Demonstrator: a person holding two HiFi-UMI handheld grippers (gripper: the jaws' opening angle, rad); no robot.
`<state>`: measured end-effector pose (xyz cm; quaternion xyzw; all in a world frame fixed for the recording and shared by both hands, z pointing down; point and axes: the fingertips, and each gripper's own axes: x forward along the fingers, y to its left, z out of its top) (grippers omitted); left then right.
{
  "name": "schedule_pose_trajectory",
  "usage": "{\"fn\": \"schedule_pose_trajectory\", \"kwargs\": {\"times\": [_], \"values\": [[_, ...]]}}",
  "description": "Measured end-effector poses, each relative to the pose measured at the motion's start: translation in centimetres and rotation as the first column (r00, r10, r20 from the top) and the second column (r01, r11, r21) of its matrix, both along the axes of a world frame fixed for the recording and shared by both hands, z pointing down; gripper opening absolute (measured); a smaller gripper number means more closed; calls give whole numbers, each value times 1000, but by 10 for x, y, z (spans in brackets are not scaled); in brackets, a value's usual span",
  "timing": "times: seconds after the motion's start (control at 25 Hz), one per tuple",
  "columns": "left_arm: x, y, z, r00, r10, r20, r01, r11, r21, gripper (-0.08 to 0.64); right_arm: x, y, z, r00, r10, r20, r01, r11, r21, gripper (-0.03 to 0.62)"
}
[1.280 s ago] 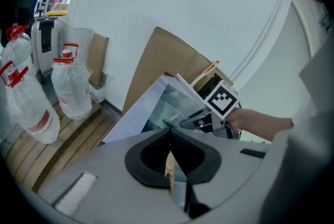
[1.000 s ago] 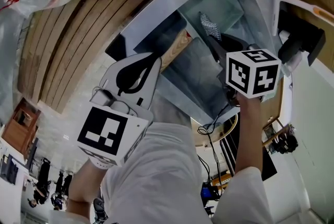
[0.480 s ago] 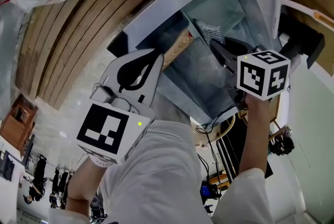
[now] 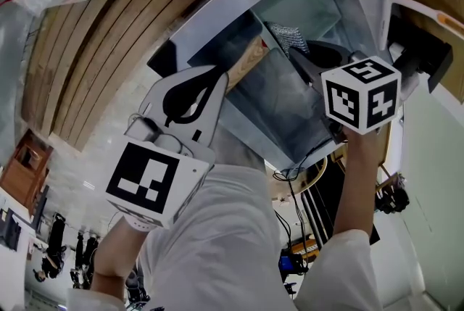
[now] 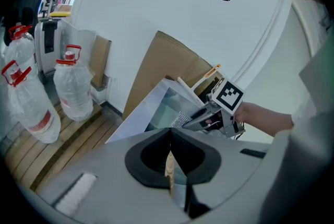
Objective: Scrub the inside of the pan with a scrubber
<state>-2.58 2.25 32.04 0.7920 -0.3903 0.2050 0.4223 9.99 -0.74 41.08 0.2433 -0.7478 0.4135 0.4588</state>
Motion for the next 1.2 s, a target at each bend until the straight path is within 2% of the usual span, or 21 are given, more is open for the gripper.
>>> {"fn": "schedule_pose_trajectory", "kwargs": {"times": [0.2, 0.48, 0.72, 1.04, 1.2], "values": [[1, -1, -2, 1000, -3, -6, 3, 1000, -5, 5, -13, -5, -3, 997, -72, 18, 72, 997, 8, 58], [1, -1, -1, 1000, -3, -5, 3, 1000, -6, 5, -24, -16, -3, 996, -59, 72, 59, 998, -9, 58], [1, -1, -1, 1000, 6, -4, -6, 1000, 7, 5, -42, -29, -3, 991, -90, 96, 90, 996, 4, 58], [1, 0, 1, 1000, 15, -1, -15, 1000, 3, 5, -49, -32, 2, 994, -90, 54, 89, 995, 34, 58], [5, -1, 1, 1000, 20, -5, -20, 1000, 1, 5, -55, -20, 15, 989, -146, -21, 147, 987, 62, 57]]}}
